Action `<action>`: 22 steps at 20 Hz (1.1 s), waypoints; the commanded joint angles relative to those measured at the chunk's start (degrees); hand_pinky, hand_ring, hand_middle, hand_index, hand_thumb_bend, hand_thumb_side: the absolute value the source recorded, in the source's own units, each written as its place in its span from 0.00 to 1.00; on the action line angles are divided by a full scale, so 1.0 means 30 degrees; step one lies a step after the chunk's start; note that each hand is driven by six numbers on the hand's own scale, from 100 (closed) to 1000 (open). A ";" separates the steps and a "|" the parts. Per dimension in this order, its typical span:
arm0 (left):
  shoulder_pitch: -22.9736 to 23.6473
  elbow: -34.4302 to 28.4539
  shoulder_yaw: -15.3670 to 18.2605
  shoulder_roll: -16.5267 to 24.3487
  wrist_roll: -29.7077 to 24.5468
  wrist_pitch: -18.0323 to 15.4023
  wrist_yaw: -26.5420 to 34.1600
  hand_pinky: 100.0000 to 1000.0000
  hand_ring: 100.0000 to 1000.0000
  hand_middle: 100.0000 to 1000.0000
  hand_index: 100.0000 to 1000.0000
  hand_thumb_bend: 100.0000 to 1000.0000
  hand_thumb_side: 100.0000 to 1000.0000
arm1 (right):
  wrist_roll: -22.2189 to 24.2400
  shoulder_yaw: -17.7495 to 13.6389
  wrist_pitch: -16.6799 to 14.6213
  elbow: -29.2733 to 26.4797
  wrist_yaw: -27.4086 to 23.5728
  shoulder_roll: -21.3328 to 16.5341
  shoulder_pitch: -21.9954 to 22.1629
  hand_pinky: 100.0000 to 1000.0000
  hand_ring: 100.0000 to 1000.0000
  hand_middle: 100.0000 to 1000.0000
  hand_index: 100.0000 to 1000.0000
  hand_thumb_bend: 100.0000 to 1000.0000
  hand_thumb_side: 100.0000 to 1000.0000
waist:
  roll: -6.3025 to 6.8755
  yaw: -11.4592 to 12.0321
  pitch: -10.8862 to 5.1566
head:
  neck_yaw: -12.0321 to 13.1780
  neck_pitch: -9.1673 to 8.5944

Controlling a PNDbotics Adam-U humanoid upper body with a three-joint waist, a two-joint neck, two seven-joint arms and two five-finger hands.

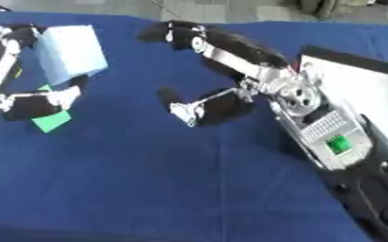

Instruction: Pick up the objects with one hand, pass them to the other hand, and then place them into the box on the other side of the table.

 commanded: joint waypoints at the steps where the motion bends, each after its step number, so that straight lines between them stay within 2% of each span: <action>1: -0.0423 -0.0112 -0.0059 -0.0030 -0.0441 -0.0091 -0.0316 0.68 0.46 0.47 0.56 0.00 0.20 | 0.0169 0.0108 0.0351 -0.0397 0.1009 0.0218 -0.0520 0.90 1.00 0.93 0.93 0.00 0.04 | 0.0050 -0.0027 -0.0499 | 0.0029 0.0110; 9: -0.0621 0.0046 -0.0354 -0.0444 -0.0807 -0.0593 -0.1903 0.68 0.46 0.47 0.55 0.00 0.17 | 0.0164 0.0535 0.2011 -0.0397 0.3777 0.1171 -0.1219 0.89 1.00 0.92 0.93 0.00 0.00 | -0.0023 -0.0112 -0.0563 | 0.0041 0.0279; 16: -0.0677 0.0142 -0.0500 -0.0619 -0.0212 -0.1186 -0.2635 0.68 0.46 0.46 0.55 0.00 0.16 | 0.0756 0.0776 0.2601 -0.0397 0.4588 0.1619 -0.1524 0.88 1.00 0.90 0.95 0.00 0.00 | -0.0065 -0.0104 -0.0589 | 0.0015 0.0334; 17: -0.0731 0.0108 -0.0531 -0.0713 -0.0119 -0.1281 -0.2706 0.68 0.46 0.46 0.55 0.00 0.15 | 0.0906 0.0822 0.2589 -0.0397 0.4684 0.1704 -0.1596 0.89 1.00 0.89 0.95 0.08 0.00 | -0.0093 -0.0092 -0.0597 | -0.0011 0.0356; 22: -0.0913 0.0197 -0.0611 -0.1038 0.0196 -0.1617 -0.3030 0.68 0.46 0.46 0.55 0.00 0.15 | 0.1803 0.0904 0.2807 -0.0397 0.5195 0.2046 -0.1802 0.89 1.00 0.89 0.95 0.11 0.00 | -0.0123 -0.0092 -0.0596 | -0.0075 0.0399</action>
